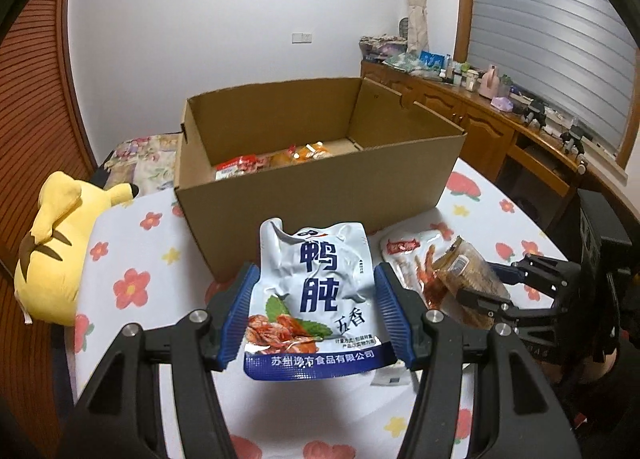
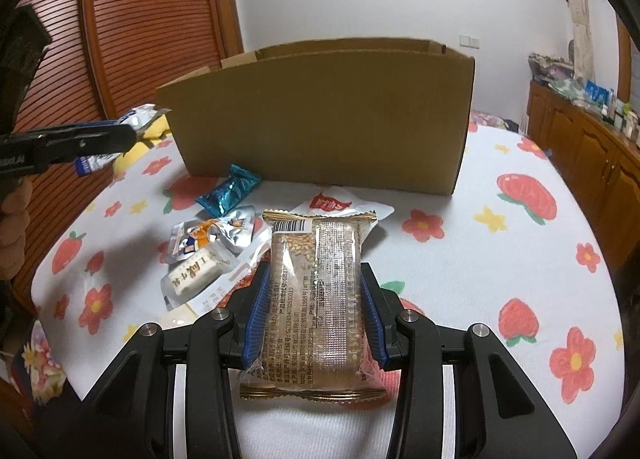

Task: Organize snacks
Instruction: 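Carry the pouch and bar over the box and open both grippers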

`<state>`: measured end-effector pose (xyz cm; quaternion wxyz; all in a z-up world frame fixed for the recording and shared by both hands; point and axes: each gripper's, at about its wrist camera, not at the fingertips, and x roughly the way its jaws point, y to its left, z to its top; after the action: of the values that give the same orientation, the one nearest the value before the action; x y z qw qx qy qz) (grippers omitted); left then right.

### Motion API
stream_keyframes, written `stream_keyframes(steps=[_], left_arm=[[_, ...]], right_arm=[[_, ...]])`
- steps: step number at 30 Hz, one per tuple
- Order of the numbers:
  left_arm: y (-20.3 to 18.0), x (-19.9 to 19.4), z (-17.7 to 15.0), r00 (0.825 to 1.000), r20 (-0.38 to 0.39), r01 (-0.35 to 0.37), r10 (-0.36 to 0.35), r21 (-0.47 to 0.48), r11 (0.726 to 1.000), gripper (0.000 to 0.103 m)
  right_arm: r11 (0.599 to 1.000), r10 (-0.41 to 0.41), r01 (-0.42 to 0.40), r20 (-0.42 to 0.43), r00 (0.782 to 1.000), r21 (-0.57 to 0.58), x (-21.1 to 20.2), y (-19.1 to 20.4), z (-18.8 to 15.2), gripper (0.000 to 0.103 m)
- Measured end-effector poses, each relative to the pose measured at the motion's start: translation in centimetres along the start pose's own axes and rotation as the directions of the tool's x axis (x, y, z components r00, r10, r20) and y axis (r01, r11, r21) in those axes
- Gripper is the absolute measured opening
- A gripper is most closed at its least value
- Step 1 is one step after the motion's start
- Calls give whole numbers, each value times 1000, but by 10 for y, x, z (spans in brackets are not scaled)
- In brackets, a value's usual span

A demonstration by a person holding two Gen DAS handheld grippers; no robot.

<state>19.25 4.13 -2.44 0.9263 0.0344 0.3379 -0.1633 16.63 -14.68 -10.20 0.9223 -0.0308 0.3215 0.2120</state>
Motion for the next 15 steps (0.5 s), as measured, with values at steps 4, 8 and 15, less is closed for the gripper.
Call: stream_keyframes(steps=[4,8,15], left_arm=[[-1,0,11,1000,17,0,0,5,1000,59],[-1,-1,25,999,38,6,-6,10,1000,59],[7,6,55,998,65,-7,6,10,1000,59]], right_arm=[[1000,21,-21,13,1000,-6,-3,0,4,42],[999,46,-45,33,998,-9,-11,-2,17,42],[995,58,-49,107,993,-85,-30,-3,64,42]])
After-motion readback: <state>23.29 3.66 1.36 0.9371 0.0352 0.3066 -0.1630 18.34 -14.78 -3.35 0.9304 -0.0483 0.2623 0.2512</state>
